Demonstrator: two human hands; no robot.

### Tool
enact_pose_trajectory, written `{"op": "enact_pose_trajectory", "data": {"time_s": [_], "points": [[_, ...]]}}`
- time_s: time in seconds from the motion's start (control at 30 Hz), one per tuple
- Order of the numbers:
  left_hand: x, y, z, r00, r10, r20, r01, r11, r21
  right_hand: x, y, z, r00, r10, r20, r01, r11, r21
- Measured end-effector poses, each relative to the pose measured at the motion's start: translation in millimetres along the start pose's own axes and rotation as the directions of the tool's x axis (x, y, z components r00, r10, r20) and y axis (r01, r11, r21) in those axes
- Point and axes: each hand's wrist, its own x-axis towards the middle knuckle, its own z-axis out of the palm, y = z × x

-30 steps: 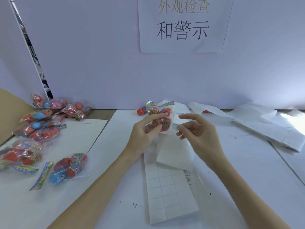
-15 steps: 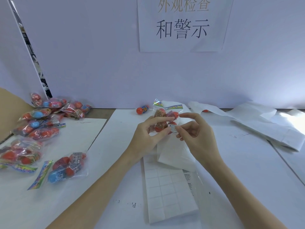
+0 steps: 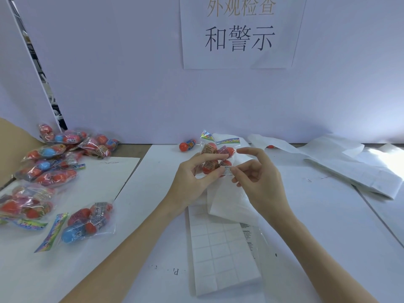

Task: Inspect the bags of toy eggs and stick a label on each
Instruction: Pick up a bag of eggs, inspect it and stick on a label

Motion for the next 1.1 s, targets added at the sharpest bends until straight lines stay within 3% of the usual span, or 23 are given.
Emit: {"op": "enact_pose_trajectory", "data": {"time_s": [0.47, 0.6, 0.7, 0.8, 0.9, 1.1], "points": [[4, -4, -4, 0.987, 0.044, -0.155, -0.035, 0.998, 0.058, -2, 5, 8, 0.996, 0.080, 0.046, -0.078, 0.996, -0.037], [9, -1, -14, 0.974, 0.020, -0.227, -0.045, 0.993, -0.105, -2, 14, 5, 0.978, 0.192, 0.081, -0.174, 0.966, -0.189], [11, 4, -19, 0.974, 0.004, -0.226, -0.044, 0.985, -0.170, -2, 13, 2, 0.968, 0.246, 0.044, -0.233, 0.952, -0.198], [7, 6, -14, 0.986, 0.012, -0.169, -0.041, 0.985, -0.168, -1, 3, 3, 0.975, 0.222, 0.009, -0.221, 0.973, -0.074], [3, 7, -4, 0.996, 0.006, -0.088, -0.019, 0.988, -0.156, -2, -10, 6, 0.964, 0.250, 0.090, -0.262, 0.951, 0.166], [-2, 12, 11, 1.000, 0.019, 0.003, -0.018, 0.981, -0.193, -4, -8, 6, 0.946, 0.298, 0.125, -0.322, 0.898, 0.299]]}}
